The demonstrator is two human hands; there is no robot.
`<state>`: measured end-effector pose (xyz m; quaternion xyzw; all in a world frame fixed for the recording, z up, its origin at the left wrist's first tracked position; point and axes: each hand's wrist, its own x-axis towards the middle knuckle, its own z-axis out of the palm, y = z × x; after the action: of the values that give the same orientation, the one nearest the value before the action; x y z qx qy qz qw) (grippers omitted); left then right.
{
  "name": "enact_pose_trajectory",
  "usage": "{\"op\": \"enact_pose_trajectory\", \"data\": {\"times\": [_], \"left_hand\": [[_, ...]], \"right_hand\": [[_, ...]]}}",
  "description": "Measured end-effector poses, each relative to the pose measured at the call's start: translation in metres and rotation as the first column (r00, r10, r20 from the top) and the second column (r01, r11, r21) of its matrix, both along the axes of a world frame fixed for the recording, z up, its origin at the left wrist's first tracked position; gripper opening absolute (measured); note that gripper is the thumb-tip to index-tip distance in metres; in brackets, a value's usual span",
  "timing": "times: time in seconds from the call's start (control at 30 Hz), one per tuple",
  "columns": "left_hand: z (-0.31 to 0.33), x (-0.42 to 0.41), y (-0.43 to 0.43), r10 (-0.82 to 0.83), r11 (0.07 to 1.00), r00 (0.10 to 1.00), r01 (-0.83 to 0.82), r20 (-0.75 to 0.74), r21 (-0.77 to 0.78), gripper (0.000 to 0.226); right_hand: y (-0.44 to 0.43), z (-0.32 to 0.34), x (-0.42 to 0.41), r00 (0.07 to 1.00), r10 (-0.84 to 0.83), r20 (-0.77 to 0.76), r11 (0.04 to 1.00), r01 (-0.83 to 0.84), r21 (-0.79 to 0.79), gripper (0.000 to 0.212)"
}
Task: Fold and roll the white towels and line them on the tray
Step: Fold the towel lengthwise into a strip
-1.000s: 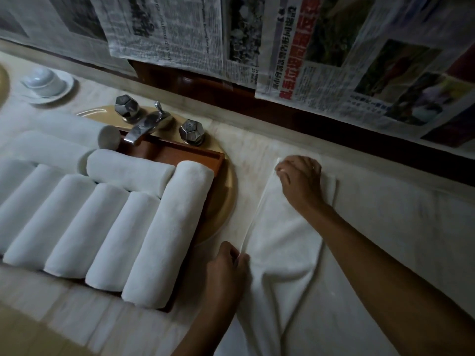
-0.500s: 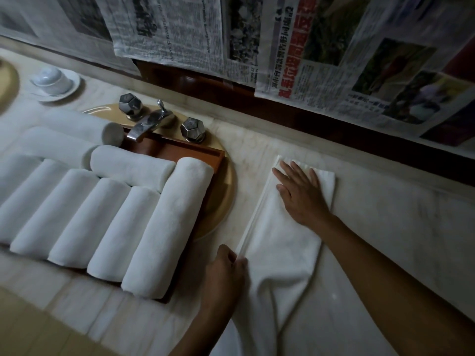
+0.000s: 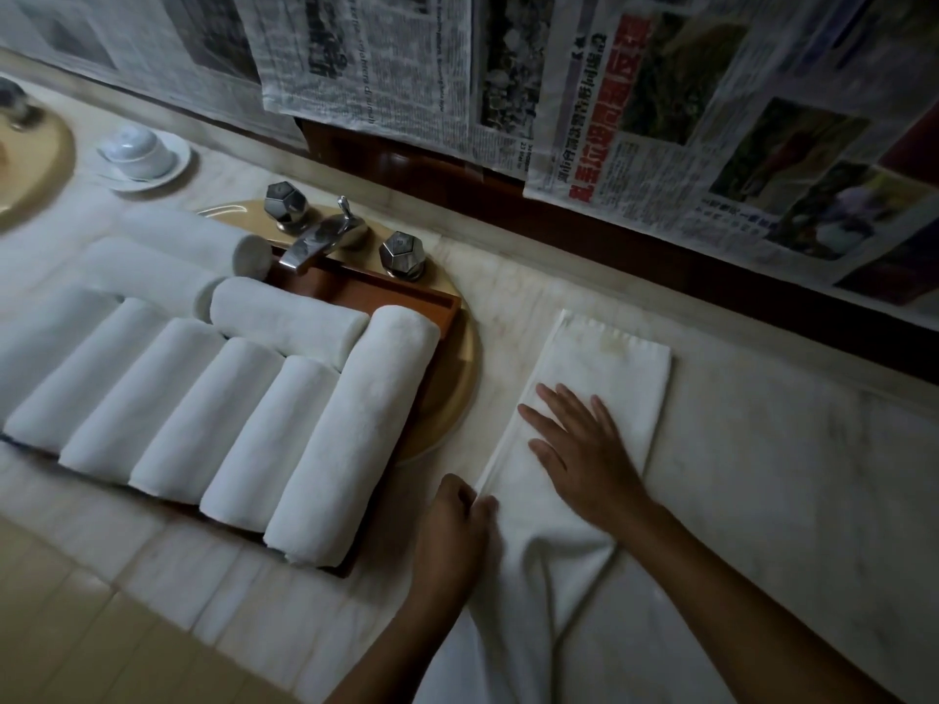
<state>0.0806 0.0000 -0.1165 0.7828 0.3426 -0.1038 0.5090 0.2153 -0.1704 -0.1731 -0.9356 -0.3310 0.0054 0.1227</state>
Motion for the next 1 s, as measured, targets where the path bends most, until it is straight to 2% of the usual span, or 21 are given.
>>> {"op": "enact_pose_trajectory", "data": {"times": [0.03,0.1,0.13,0.17,0.2,0.23,0.3,0.33,0.37,0.4,0.57,0.63,0.7,0.77,0.87,0.93,0.97,1.0], "left_hand": [[0.001,0.0,0.003,0.095,0.978,0.995,-0.1,-0.037,-0.181,0.022],[0.011,-0.004,0.008,0.226,0.778,0.959,-0.282,-0.168,-0.561,0.027],[0.016,-0.009,0.012,0.206,0.707,0.955,-0.295,-0.212,-0.642,0.021],[0.02,-0.016,0.016,0.147,0.699,0.963,-0.264,-0.227,-0.665,0.015],[0.021,-0.025,0.019,0.099,0.724,0.97,-0.224,-0.224,-0.652,0.013],[0.019,-0.034,0.022,0.07,0.8,0.977,-0.177,-0.202,-0.574,0.015],[0.007,-0.049,0.027,0.0,0.985,0.988,-0.026,-0.156,-0.169,0.022],[0.003,-0.054,0.027,-0.045,0.999,0.991,0.048,-0.13,0.018,0.024],[0.002,-0.057,0.026,-0.077,0.988,0.992,0.089,-0.103,0.125,0.026],[0.003,-0.058,0.025,-0.088,0.982,0.994,0.099,-0.071,0.162,0.026],[0.005,-0.057,0.021,-0.091,0.978,0.995,0.096,-0.037,0.183,0.029],[0.004,-0.058,0.022,-0.086,0.98,0.996,0.089,-0.028,0.179,0.029],[0.003,-0.058,0.024,-0.091,0.98,0.996,0.092,-0.014,0.175,0.029],[0.003,-0.058,0.025,-0.123,0.977,0.992,0.124,-0.02,0.173,0.029],[0.011,-0.059,0.022,-0.139,0.983,0.99,0.141,-0.021,0.119,0.028],[0.017,-0.058,0.017,-0.045,0.997,0.999,0.045,-0.001,-0.064,0.026],[0.018,-0.058,0.015,0.036,0.97,0.999,-0.041,-0.026,-0.239,0.024],[0.021,-0.059,0.013,0.097,0.885,0.991,-0.128,-0.092,-0.447,0.023]], "right_hand": [[0.0,0.001,0.003,1.0,-0.006,0.0,1.0,0.006,-0.017,0.049],[0.001,0.004,0.008,1.0,-0.004,-0.012,0.999,0.003,-0.046,0.049],[0.002,0.005,0.008,1.0,-0.003,-0.019,0.999,0.002,-0.053,0.049],[0.002,0.005,0.008,1.0,-0.004,-0.018,0.998,0.003,-0.056,0.05],[0.002,0.006,0.007,1.0,-0.005,-0.016,0.998,0.004,-0.055,0.05],[0.002,0.006,0.006,1.0,-0.008,-0.012,0.999,0.007,-0.048,0.05],[0.002,0.008,0.006,1.0,-0.014,-0.009,0.999,0.014,-0.03,0.05],[0.002,0.007,0.006,1.0,-0.015,-0.008,1.0,0.014,-0.024,0.049],[0.002,0.006,0.006,1.0,-0.012,-0.008,1.0,0.011,-0.016,0.049],[0.002,0.006,0.005,1.0,-0.007,-0.012,1.0,0.007,-0.008,0.049],[0.007,0.007,0.001,0.998,-0.059,0.01,0.998,0.059,-0.005,0.047],[0.01,0.01,-0.013,0.997,-0.081,0.006,0.995,0.08,0.05,0.044],[0.011,0.009,-0.033,0.999,-0.021,-0.044,0.995,0.025,0.1,0.041],[0.008,0.003,-0.048,0.992,0.03,-0.125,0.996,-0.019,0.083,0.042],[0.003,0.0,-0.049,0.991,0.014,-0.136,0.999,-0.007,0.046,0.047],[0.005,0.001,-0.048,0.987,0.01,-0.159,1.0,-0.008,0.014,0.049],[0.006,0.002,-0.049,0.986,0.007,-0.169,1.0,-0.007,0.002,0.05],[0.007,0.003,-0.05,0.986,0.004,-0.166,1.0,-0.004,0.0,0.051]]}}
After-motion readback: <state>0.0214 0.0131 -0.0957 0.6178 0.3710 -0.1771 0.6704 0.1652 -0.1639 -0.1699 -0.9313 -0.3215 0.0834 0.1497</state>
